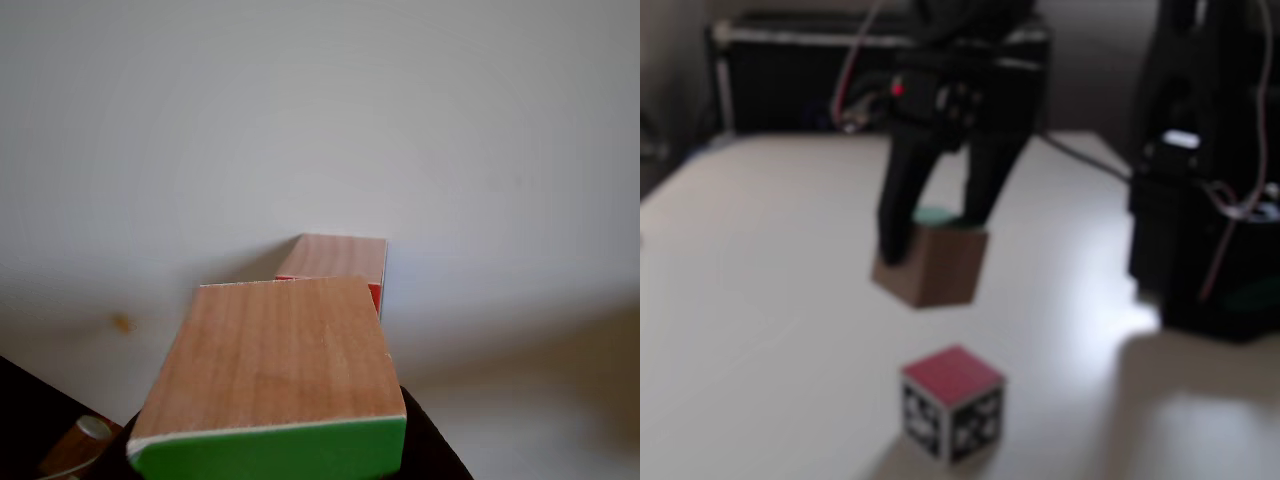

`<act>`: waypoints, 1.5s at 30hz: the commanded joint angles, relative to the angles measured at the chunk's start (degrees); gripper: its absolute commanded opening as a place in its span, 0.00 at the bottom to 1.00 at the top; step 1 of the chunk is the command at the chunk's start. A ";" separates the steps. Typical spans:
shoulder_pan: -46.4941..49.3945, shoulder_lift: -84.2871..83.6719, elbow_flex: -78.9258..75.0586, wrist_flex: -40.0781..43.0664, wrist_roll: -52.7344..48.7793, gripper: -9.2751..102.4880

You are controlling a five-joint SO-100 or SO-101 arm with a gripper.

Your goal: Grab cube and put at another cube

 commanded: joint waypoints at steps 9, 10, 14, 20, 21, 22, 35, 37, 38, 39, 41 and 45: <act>-3.08 -0.18 -0.53 -0.09 2.29 0.23; -3.08 -0.62 -0.53 -0.09 2.37 0.23; -2.90 -2.37 -0.44 -0.09 2.29 0.23; -3.08 -4.39 -0.44 -0.26 2.29 0.23; -3.34 -4.48 -0.44 -0.26 2.46 0.23; -3.69 -4.57 -0.44 -0.26 2.72 0.23; -6.59 -6.59 -0.62 -0.79 4.92 0.24; -5.98 -7.12 -0.97 -0.88 4.75 0.24; -5.71 -7.38 -1.14 -0.88 4.66 0.24; -5.36 -7.65 -1.32 -0.88 4.57 0.24; -4.92 -7.91 -1.41 -0.97 4.39 0.24; -4.57 -8.44 -1.32 -1.23 4.31 0.24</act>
